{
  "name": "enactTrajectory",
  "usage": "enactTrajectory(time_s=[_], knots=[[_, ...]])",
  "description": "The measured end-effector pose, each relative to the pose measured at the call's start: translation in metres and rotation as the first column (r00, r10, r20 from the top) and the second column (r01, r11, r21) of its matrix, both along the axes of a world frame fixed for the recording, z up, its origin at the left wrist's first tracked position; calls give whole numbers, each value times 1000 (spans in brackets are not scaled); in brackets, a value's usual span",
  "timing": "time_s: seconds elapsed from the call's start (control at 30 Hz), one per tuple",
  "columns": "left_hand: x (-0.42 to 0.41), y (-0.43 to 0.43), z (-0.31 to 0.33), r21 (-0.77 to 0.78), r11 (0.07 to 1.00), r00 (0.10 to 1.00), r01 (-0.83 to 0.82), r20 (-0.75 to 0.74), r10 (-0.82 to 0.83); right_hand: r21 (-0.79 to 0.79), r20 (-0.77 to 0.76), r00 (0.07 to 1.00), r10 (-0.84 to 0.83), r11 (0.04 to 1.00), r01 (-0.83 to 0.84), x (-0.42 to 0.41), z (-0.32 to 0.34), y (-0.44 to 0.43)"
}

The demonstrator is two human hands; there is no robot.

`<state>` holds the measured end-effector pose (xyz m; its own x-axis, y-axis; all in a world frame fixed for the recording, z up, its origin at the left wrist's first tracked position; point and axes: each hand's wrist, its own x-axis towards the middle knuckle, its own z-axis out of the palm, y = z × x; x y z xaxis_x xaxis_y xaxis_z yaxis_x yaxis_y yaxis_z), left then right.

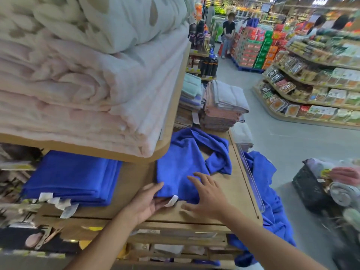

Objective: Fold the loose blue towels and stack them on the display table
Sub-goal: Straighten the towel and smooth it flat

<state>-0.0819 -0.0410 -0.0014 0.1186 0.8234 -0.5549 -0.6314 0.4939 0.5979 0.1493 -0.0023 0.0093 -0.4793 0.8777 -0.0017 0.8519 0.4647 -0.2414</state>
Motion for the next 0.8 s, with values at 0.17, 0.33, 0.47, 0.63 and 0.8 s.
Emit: enactTrajectory(time_s=[0.17,0.33,0.47,0.63,0.8], knots=[[14,-14,13,15,938,936,347,63,-348,180,-284,935,212,970,-166,-2,5,-34],[16,0,28,-101,887,685,451,-598,-416,2,-505,863,31,999,-35,7,9,-53],[23,38,41,210,929,182,305,-970,160,-408,-643,695,-321,912,44,24,1,-61],[86,108,54,331,611,75,719,-911,406,-573,-678,502,-538,813,97,34,-8,-67],[116,170,33,-213,756,-628,618,-712,313,-583,-674,508,-537,808,81,32,-9,-72]])
